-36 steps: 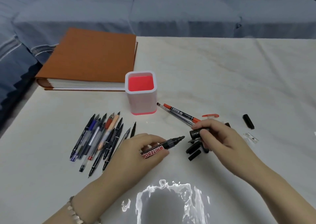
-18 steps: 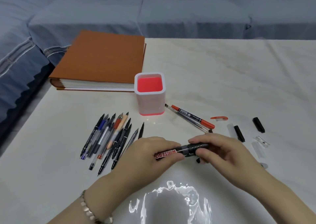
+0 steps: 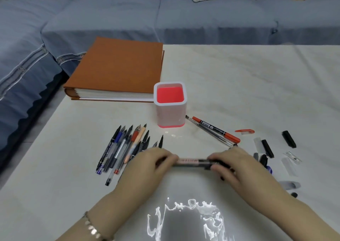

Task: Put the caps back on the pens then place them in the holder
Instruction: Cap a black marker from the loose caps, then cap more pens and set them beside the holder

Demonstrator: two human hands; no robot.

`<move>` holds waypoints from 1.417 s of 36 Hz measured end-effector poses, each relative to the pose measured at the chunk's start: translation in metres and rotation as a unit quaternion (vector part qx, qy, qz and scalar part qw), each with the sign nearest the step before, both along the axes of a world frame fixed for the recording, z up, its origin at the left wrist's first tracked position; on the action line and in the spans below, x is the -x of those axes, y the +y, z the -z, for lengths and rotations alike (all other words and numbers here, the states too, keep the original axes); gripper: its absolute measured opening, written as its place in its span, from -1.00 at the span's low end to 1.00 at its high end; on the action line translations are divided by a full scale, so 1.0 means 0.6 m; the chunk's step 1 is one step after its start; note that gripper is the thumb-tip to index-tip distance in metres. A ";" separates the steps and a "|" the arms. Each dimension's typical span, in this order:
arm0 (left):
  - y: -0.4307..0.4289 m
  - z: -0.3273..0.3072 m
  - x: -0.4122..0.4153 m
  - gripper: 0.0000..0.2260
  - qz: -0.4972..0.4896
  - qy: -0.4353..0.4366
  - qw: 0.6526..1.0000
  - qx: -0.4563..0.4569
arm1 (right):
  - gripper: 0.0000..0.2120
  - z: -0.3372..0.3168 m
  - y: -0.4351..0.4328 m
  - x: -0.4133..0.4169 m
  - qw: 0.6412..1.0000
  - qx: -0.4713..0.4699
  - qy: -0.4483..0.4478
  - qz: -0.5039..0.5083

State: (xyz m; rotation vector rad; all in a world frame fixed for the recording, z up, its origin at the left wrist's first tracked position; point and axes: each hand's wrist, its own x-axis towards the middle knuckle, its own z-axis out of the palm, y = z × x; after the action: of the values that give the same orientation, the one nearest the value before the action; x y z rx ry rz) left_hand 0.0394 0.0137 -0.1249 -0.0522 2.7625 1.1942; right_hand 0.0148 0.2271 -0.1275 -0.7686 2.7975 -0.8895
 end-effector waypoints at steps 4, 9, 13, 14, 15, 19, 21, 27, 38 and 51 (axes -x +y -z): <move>-0.026 0.033 0.015 -0.88 -0.085 0.052 0.989 0.106 | -0.83 0.019 0.009 0.026 0.988 0.005 -0.007 0.156; -0.012 0.047 0.025 -0.81 -0.057 0.019 0.976 0.209 | -0.81 0.047 -0.019 0.041 0.970 0.004 -0.015 0.242; -0.001 0.056 0.033 -0.80 -0.048 -0.003 0.969 0.243 | -0.74 0.064 -0.050 0.046 0.969 -0.098 0.019 0.227; 0.000 0.057 0.034 -0.81 -0.049 -0.005 0.969 0.243 | -0.72 0.069 -0.054 0.049 0.966 -0.129 0.021 0.223; 0.001 0.060 0.035 -0.80 -0.050 -0.005 0.969 0.242 | -0.71 0.075 -0.057 0.051 0.964 -0.151 0.022 0.219; 0.004 0.058 0.029 -0.83 -0.073 -0.007 0.972 0.224 | -0.77 0.083 -0.056 0.048 0.963 -0.123 0.034 0.238; 0.007 0.052 0.025 -0.90 -0.078 0.018 0.973 0.217 | -0.82 0.081 -0.047 0.036 0.963 -0.076 0.058 0.252; 0.035 0.036 0.025 -0.88 -0.059 0.053 0.992 0.102 | -0.89 0.065 0.036 -0.006 0.961 -0.018 0.061 0.270; 0.065 0.043 0.024 -0.82 -0.020 0.047 0.997 0.060 | -0.71 0.049 0.174 0.011 0.930 -0.115 -0.103 0.335; 0.051 0.029 0.006 -0.84 -0.011 0.034 0.999 0.026 | -0.75 0.048 0.070 0.015 0.988 -0.055 -0.032 0.144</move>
State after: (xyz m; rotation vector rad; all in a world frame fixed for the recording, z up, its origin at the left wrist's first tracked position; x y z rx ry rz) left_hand 0.0356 0.0441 -0.1422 -0.0482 2.8590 1.1510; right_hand 0.0056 0.2692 -0.1564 -0.3187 2.9168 -0.7719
